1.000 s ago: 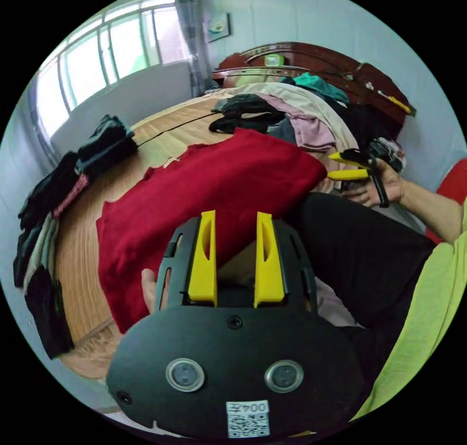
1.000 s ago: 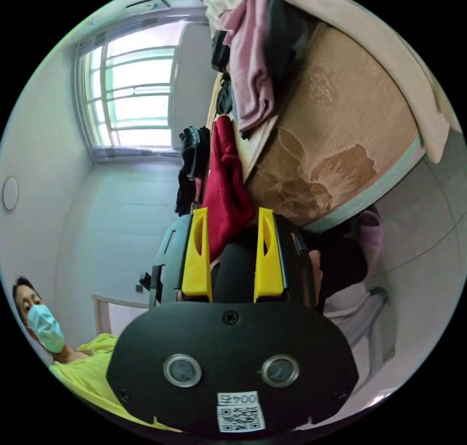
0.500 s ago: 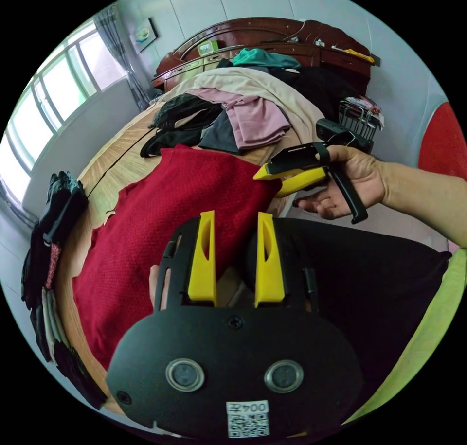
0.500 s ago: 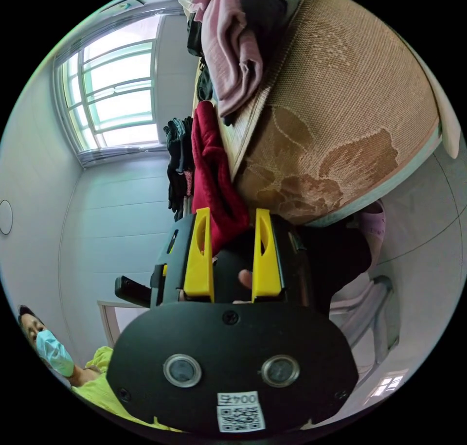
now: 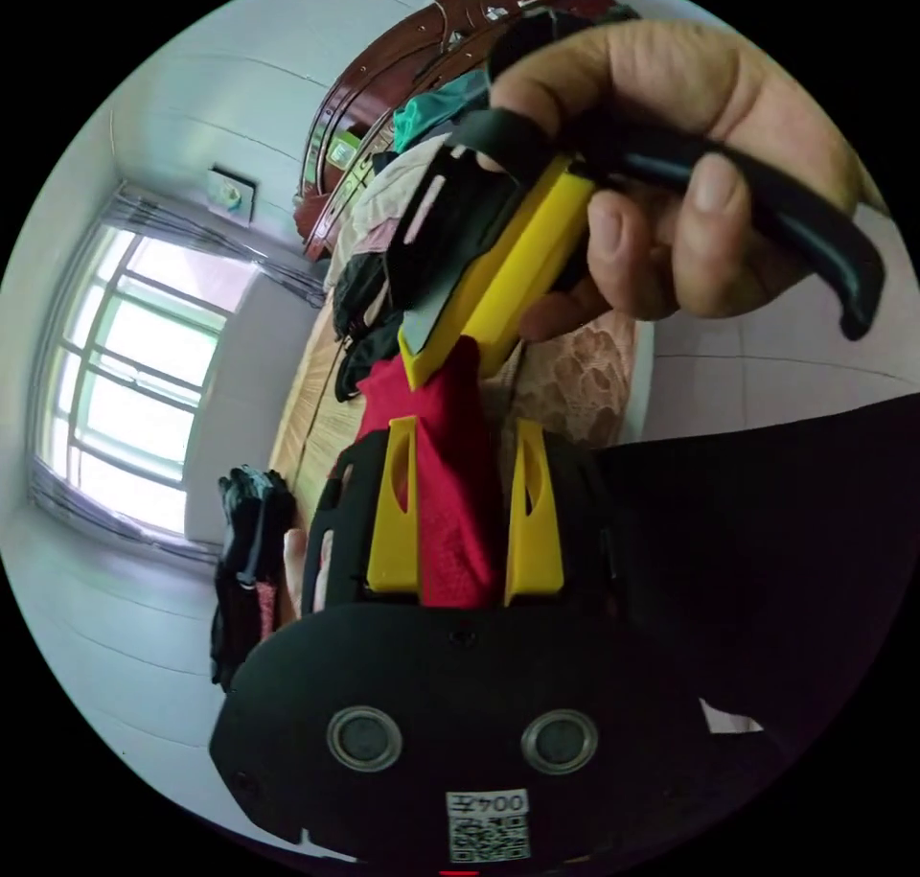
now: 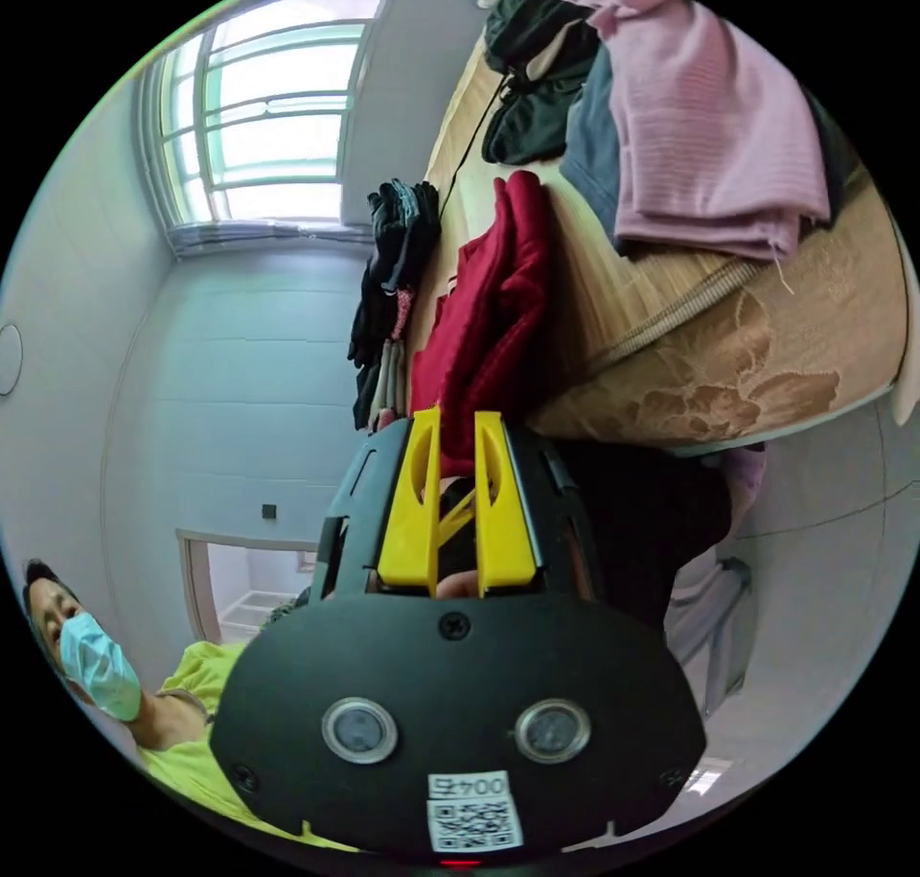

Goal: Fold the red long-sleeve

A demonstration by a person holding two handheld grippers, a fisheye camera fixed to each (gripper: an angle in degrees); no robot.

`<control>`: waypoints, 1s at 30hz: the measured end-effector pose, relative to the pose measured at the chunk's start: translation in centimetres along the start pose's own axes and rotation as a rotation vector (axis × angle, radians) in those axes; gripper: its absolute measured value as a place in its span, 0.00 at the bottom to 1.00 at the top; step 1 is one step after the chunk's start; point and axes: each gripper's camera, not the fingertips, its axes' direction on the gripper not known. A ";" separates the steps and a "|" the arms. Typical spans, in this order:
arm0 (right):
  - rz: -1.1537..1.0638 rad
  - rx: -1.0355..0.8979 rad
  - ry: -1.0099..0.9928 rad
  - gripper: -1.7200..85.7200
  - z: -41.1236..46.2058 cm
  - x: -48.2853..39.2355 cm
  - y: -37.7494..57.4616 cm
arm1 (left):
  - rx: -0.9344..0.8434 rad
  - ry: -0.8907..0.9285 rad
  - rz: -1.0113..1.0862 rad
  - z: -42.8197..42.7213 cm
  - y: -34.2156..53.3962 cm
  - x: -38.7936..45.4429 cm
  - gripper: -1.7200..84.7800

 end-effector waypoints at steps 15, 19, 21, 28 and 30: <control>-0.012 -0.025 0.065 0.20 4.2 0.6 -11.7 | 0.042 -0.021 -0.180 1.7 1.9 1.3 0.02; -0.013 -0.159 0.112 0.24 9.5 -0.1 -14.6 | 0.058 0.001 -0.255 1.3 2.1 0.3 0.02; -0.008 -0.224 0.104 0.25 12.7 -0.3 -15.3 | 0.063 0.011 -0.275 1.1 2.1 -0.1 0.02; -0.004 -0.325 0.042 0.21 20.3 -0.9 -14.3 | 0.068 0.061 -0.276 0.9 0.7 -1.1 0.04; -0.007 -0.312 0.135 0.16 22.4 -1.3 -13.9 | 0.073 0.076 -0.274 0.5 0.3 -1.6 0.05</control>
